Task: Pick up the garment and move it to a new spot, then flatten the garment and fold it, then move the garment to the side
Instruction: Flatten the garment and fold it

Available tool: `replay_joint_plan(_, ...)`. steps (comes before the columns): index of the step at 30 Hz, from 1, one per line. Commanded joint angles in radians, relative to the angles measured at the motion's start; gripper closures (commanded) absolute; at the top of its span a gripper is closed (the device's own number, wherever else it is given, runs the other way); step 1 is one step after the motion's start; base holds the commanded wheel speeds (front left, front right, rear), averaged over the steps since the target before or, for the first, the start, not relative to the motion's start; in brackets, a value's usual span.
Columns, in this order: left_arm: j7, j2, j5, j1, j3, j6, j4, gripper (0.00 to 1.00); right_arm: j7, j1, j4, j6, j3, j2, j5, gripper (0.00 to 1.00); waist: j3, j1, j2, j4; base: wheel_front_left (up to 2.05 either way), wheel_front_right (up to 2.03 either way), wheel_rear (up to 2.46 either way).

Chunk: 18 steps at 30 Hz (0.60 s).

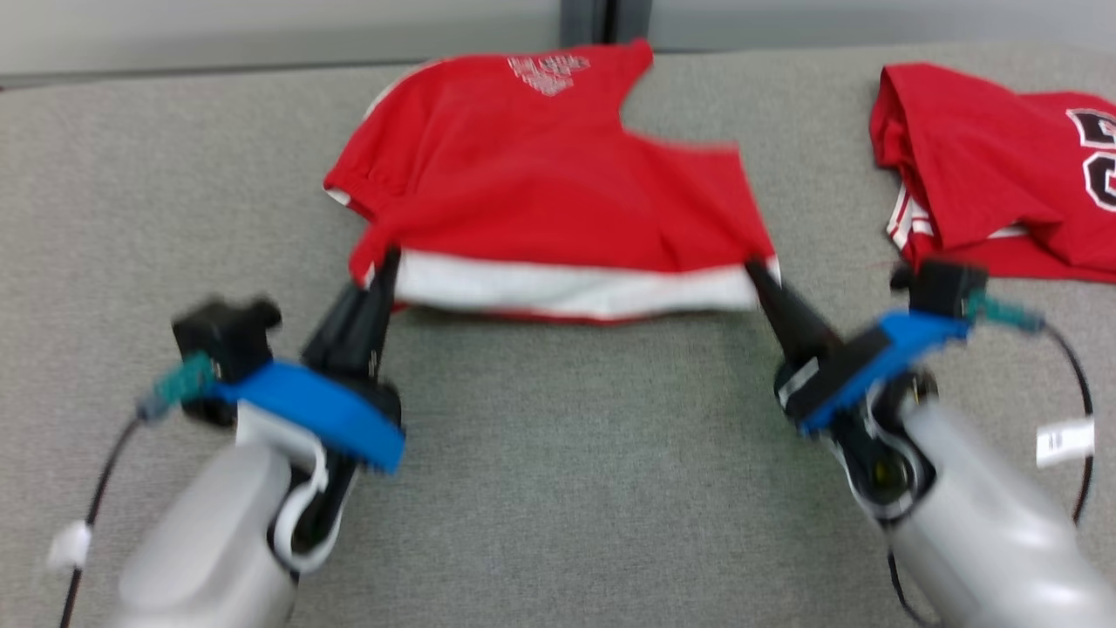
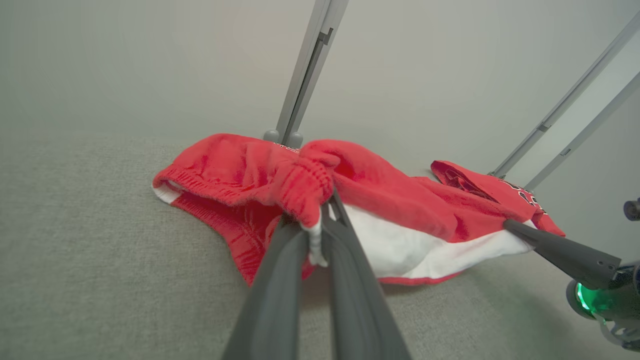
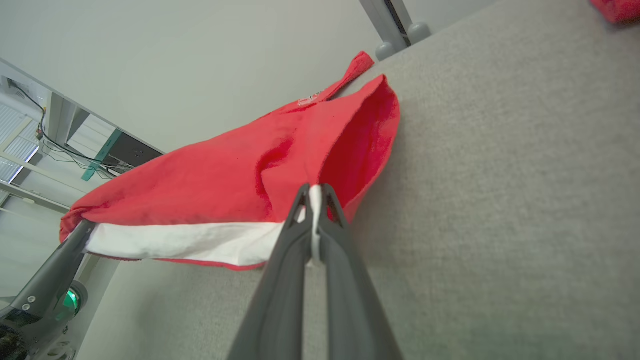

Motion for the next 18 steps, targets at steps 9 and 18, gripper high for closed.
replay_joint_plan(9, -0.004, 0.072, 0.002, 0.360, -0.021, 0.015, -0.138, 1.00, -0.026, 0.373, -0.192, 0.000, 0.020, -0.087, 0.111, 1.00, -0.151, 0.0004, 0.0002, 0.015, 0.00, 0.00, 0.00)
replay_joint_plan(18, 0.003, 0.114, -0.014, 0.552, -0.063, 0.054, -0.251, 1.00, -0.065, 0.668, -0.372, 0.000, -0.056, -0.111, 0.152, 1.00, -0.244, 0.0004, 0.0002, 0.043, 0.00, 0.00, 0.00)
